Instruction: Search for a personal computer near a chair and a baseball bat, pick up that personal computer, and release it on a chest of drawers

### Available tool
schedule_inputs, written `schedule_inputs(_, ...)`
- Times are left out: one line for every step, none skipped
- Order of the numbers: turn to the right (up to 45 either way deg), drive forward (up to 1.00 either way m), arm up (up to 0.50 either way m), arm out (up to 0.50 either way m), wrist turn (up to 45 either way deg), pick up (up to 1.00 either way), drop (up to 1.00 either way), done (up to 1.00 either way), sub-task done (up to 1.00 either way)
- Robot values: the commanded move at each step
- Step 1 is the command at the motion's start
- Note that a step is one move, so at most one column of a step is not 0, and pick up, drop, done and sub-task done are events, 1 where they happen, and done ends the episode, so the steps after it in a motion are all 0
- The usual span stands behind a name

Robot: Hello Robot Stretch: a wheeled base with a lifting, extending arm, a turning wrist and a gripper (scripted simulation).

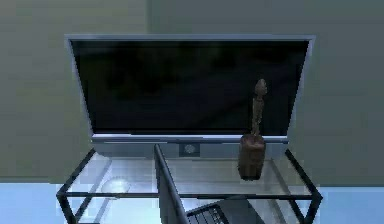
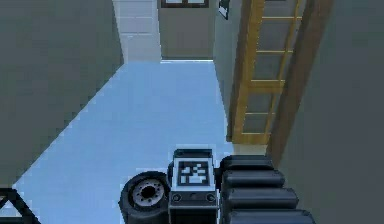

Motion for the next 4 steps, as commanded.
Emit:
schedule_inputs(-45.0,0.0,0.0,0.0,0.0,0.0,0.0,0.0,0.0)
schedule_inputs(-30.0,0.0,0.0,0.0,0.0,0.0,0.0,0.0,0.0)
schedule_inputs(0.0,1.0,0.0,0.0,0.0,0.0,0.0,0.0,0.0)
schedule_inputs(0.0,1.0,0.0,0.0,0.0,0.0,0.0,0.0,0.0)
